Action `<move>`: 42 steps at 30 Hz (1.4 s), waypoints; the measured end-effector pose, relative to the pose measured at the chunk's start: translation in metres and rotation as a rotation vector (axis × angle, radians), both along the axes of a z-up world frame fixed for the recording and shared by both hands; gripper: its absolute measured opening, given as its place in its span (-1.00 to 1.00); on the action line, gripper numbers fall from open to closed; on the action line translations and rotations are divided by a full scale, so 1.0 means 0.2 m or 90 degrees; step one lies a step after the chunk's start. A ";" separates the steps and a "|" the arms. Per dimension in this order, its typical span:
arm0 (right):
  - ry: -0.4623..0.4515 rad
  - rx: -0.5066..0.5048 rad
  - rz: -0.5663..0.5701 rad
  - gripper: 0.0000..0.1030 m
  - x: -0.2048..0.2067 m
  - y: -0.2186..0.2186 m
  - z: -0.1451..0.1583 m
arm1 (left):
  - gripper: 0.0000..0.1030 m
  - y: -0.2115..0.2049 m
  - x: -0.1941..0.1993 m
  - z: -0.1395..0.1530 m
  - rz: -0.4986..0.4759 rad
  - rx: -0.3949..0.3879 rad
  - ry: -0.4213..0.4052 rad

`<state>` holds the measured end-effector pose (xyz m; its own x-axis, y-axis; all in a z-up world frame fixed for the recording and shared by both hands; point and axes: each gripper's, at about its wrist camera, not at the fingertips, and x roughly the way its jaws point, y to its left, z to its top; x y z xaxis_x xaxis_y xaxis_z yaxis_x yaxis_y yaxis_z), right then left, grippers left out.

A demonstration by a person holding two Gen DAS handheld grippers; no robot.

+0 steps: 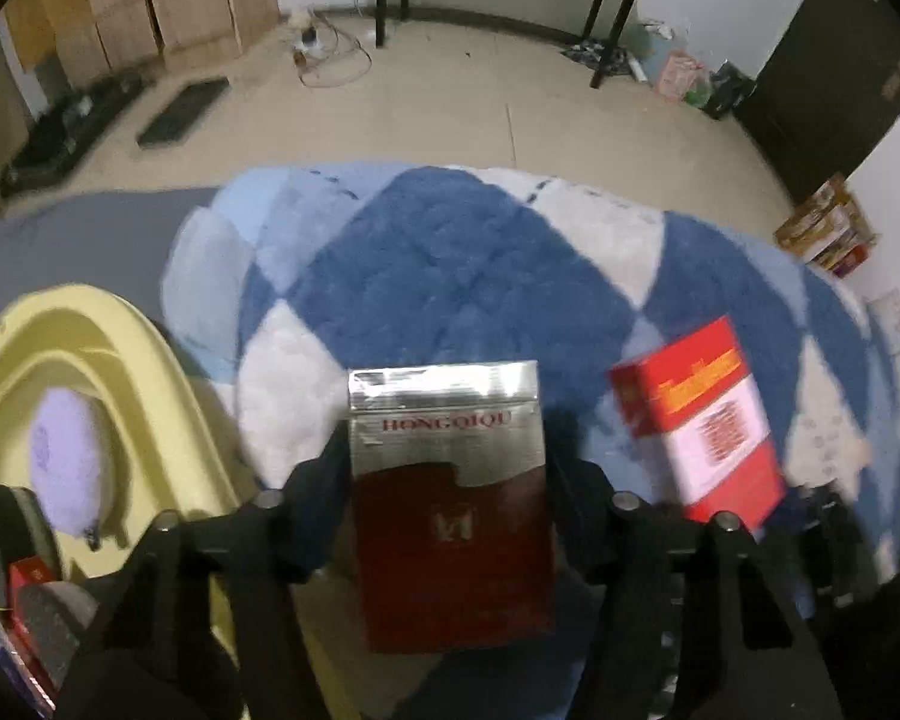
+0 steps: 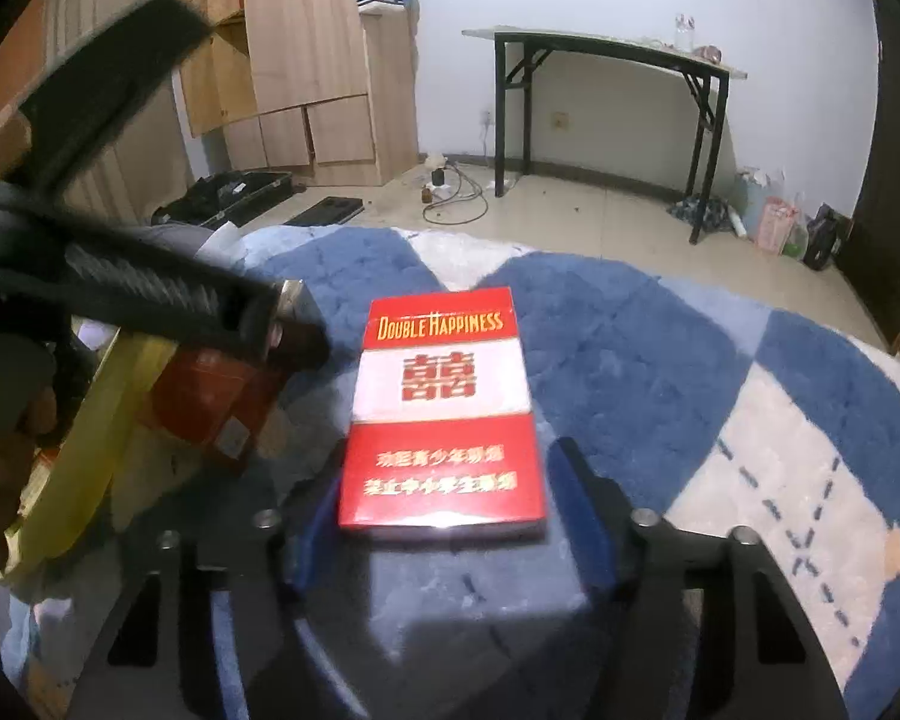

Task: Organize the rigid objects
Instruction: 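Grasp the red-and-white Hongqiqu cigarette box with the left gripper and lift it, then lower the Hongqiqu box into the tray with the left gripper while the right drops the Double Happiness pack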

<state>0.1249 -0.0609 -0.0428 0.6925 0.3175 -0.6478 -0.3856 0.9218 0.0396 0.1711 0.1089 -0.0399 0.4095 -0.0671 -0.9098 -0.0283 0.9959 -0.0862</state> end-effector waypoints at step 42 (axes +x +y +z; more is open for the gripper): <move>0.076 -0.038 0.304 0.09 -0.06 0.84 0.54 | 0.12 1.13 -0.82 0.35 0.324 -0.045 -0.038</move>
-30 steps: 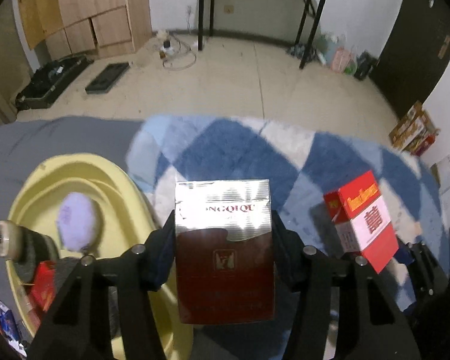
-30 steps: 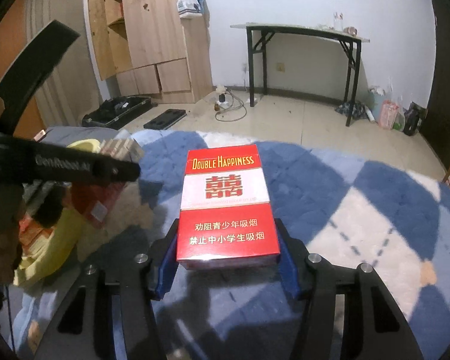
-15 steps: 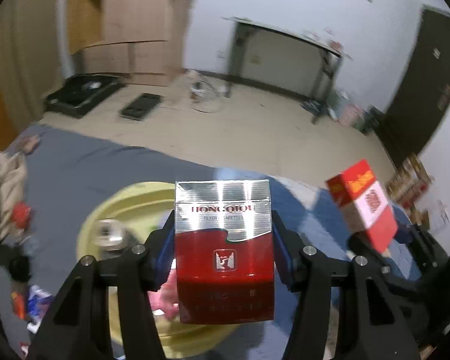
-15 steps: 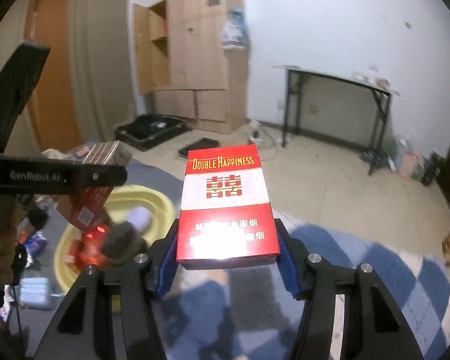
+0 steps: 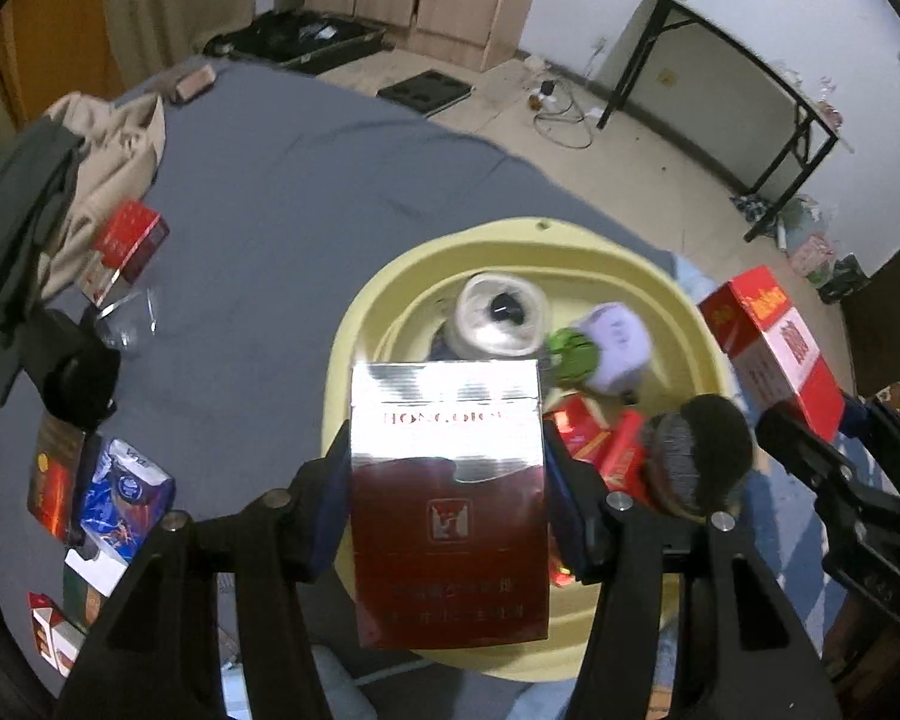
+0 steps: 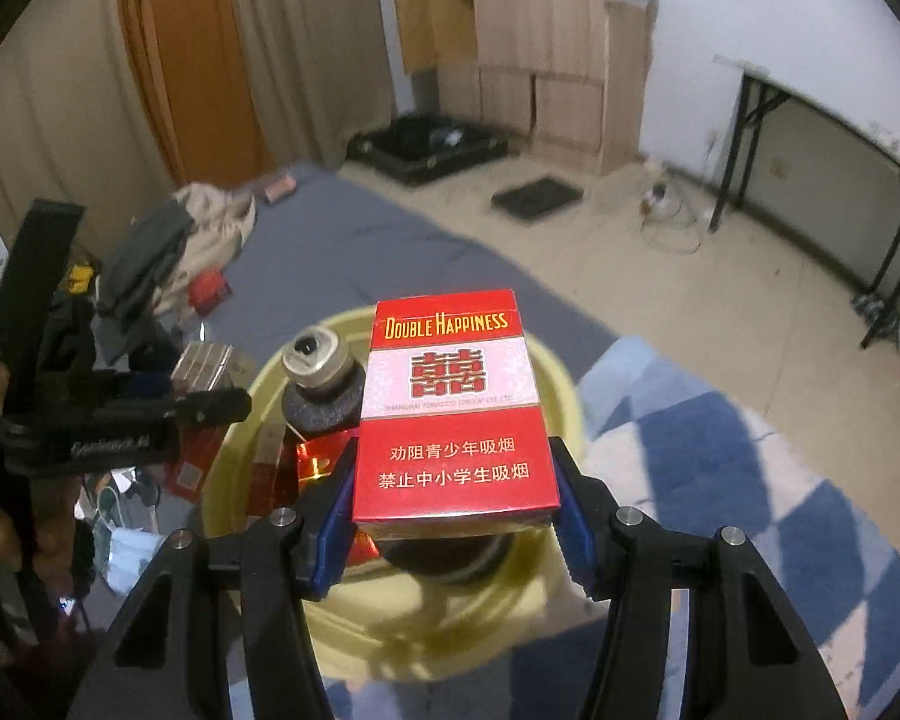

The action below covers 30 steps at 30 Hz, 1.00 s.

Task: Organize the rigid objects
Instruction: 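Lower the Hongqiqu box into the tray with the left gripper while the right drops the Double Happiness pack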

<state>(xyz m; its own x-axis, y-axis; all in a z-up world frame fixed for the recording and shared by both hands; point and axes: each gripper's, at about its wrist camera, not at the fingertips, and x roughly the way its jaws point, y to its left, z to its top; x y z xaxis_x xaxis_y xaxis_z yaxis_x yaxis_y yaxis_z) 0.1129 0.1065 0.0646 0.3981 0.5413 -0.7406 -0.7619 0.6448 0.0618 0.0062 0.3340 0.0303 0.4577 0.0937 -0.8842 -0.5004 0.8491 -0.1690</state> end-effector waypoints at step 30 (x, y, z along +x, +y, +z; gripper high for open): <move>-0.045 0.053 -0.002 0.99 0.14 -0.01 -0.03 | 1.00 -0.03 -0.03 0.16 0.071 -0.009 -0.132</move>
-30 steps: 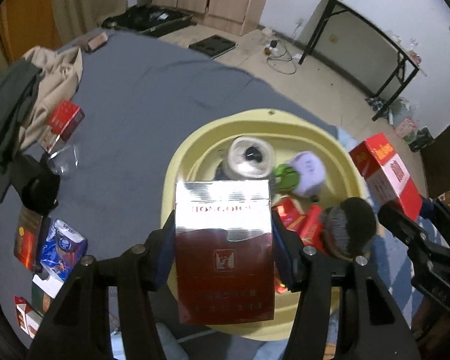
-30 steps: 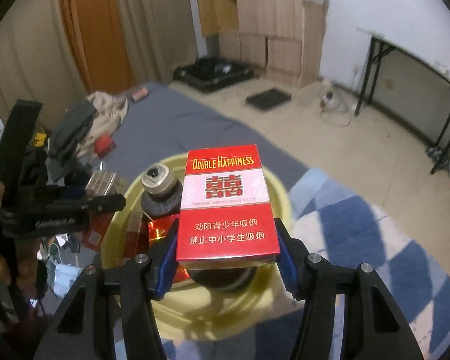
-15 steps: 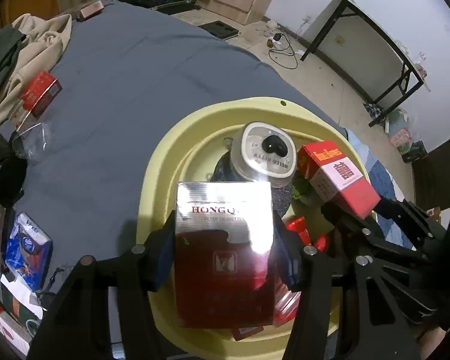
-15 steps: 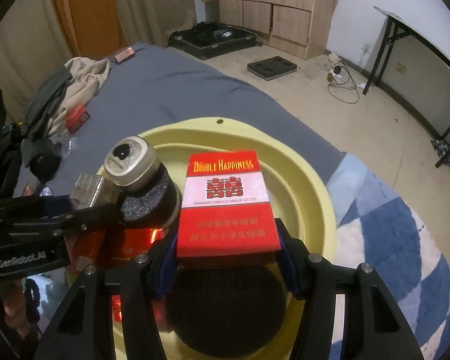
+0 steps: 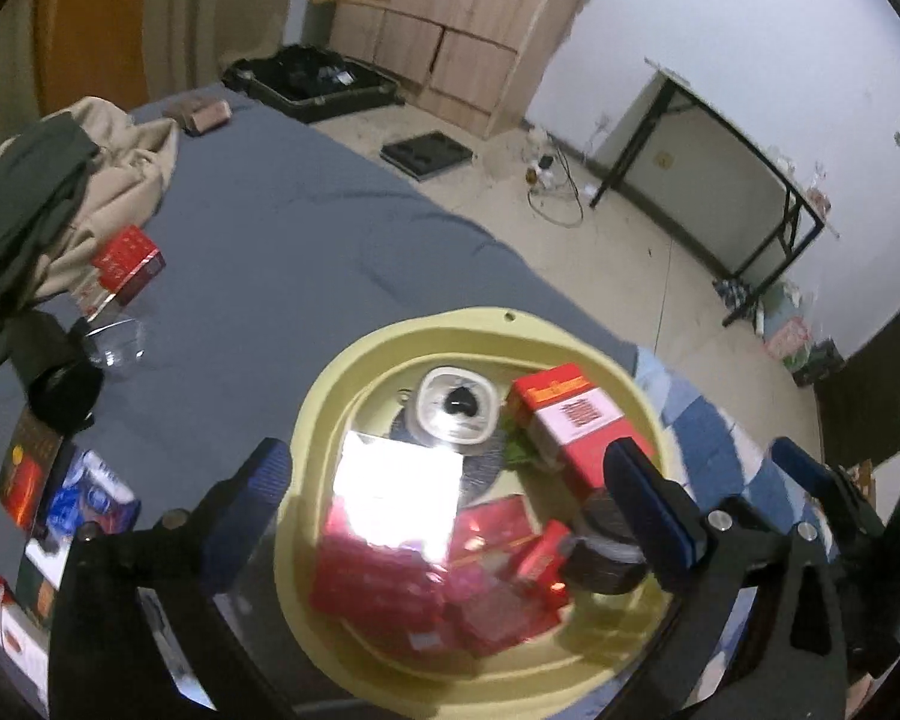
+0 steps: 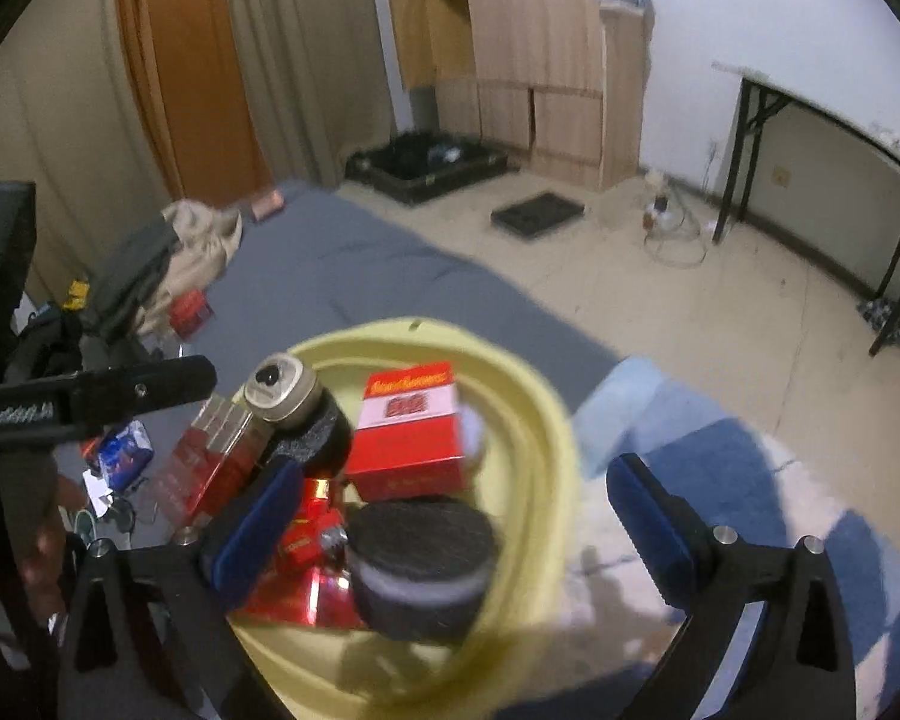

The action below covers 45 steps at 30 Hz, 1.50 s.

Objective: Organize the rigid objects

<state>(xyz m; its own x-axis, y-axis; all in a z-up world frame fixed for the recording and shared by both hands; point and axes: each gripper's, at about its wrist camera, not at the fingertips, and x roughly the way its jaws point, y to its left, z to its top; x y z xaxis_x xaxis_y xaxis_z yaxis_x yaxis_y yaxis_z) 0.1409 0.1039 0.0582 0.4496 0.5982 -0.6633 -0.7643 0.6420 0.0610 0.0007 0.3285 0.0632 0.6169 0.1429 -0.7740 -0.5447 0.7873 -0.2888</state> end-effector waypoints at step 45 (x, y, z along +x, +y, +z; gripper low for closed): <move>-0.068 -0.149 0.132 0.99 -0.15 -0.40 -0.69 | 1.00 -0.87 -0.16 -0.71 0.215 0.136 0.095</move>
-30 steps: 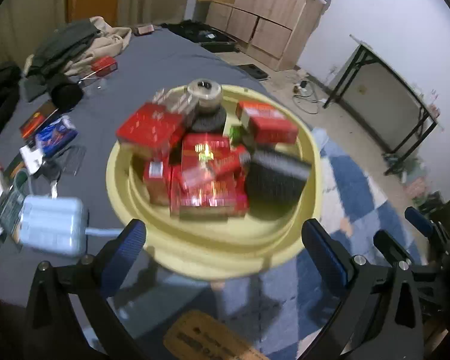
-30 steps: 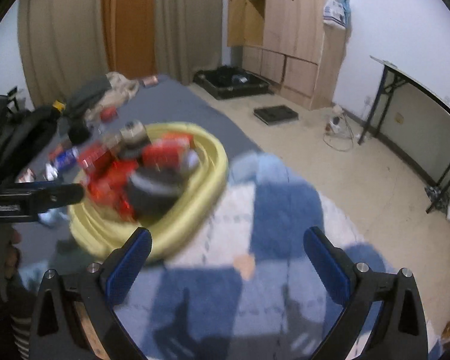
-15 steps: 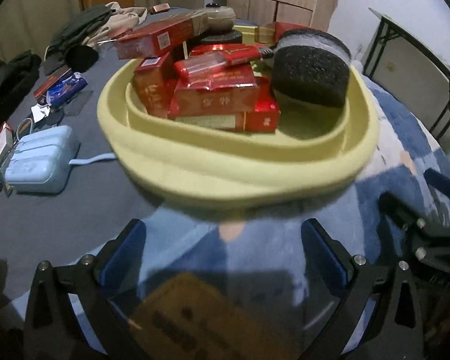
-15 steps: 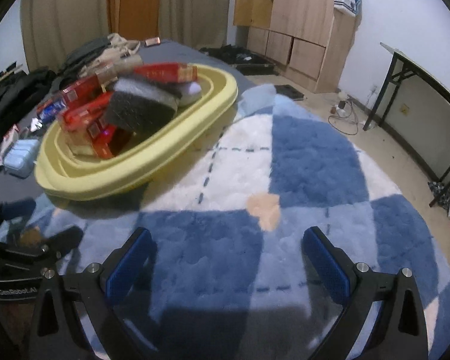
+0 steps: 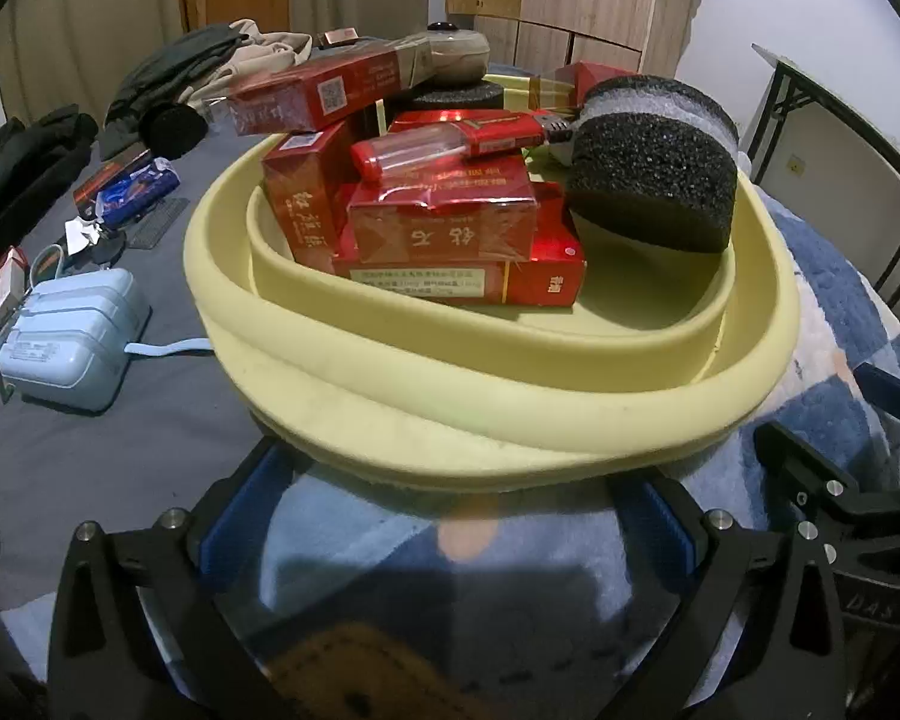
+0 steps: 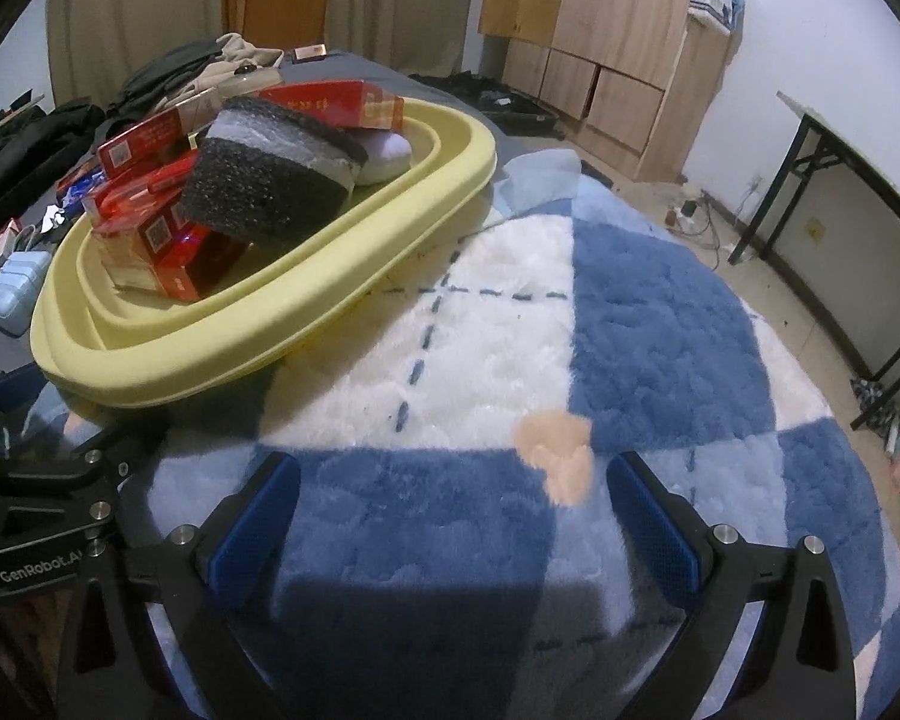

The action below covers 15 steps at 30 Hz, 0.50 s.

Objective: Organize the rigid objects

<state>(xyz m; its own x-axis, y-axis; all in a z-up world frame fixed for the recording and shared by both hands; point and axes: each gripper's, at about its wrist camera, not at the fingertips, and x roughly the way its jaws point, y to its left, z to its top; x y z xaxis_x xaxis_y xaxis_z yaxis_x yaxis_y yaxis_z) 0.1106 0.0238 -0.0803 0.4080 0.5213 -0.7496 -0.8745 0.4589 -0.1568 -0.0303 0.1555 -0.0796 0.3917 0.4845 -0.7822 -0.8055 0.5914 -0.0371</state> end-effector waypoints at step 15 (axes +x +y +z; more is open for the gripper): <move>0.002 0.001 0.001 0.99 0.00 0.00 0.01 | 1.00 0.01 0.00 0.00 -0.001 -0.006 -0.003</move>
